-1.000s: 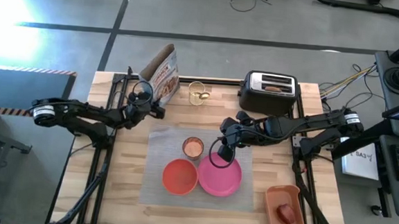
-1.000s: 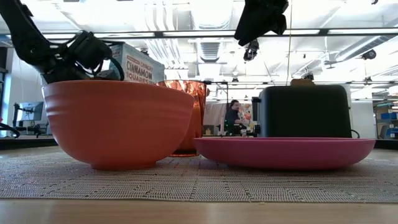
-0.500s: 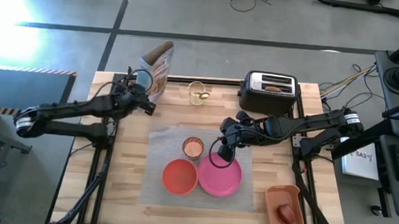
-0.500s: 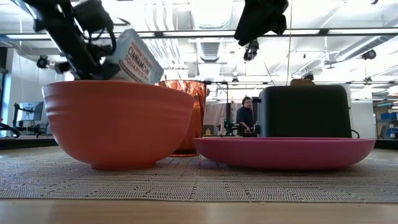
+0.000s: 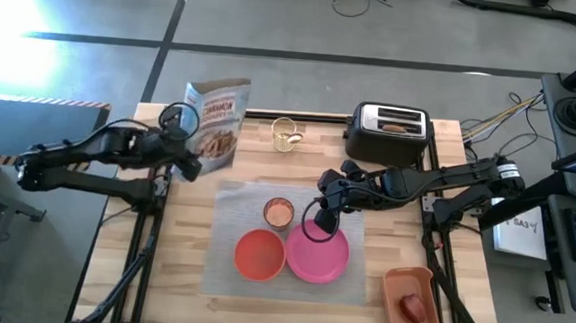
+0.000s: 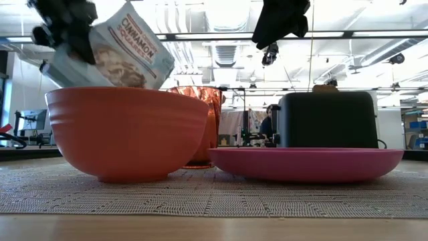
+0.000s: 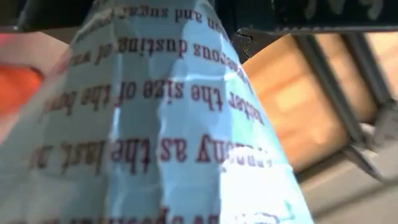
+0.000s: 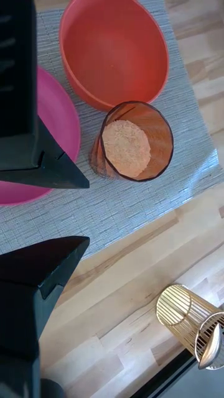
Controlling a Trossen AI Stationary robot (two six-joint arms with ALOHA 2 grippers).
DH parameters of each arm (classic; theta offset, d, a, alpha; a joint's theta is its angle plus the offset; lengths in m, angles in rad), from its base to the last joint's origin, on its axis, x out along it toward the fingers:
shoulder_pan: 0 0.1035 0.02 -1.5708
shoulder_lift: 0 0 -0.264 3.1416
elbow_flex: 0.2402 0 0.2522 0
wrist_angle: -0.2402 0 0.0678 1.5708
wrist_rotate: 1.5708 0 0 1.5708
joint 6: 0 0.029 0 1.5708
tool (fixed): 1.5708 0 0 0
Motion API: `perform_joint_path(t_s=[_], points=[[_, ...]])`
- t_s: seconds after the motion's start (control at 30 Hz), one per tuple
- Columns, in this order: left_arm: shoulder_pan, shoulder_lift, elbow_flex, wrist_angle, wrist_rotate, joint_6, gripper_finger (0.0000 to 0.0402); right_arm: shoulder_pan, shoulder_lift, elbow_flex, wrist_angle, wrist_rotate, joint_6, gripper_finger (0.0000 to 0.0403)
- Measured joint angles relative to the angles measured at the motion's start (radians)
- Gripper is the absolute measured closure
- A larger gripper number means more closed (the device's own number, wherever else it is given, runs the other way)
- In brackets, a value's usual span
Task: Arrange a breakfast setting
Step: Pour the cereal from the blue cereal box into the orange bowl
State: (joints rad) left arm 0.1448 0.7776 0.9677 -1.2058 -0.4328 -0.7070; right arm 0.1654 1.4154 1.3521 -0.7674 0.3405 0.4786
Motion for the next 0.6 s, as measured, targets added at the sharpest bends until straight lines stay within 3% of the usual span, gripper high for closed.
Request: perform_joint_path(t_s=[0.23, 0.6], points=[[-0.156, -0.02, 0.039, -0.065, 0.156, -0.153, 0.0259, 0.0, 0.0, 0.0, 0.0, 0.0, 0.0, 0.028], [-0.418, -0.018, 0.038, -0.177, 0.189, -0.464, 0.0259, 0.0, 0.0, 0.0, 0.0, 0.0, 0.0, 0.028]])
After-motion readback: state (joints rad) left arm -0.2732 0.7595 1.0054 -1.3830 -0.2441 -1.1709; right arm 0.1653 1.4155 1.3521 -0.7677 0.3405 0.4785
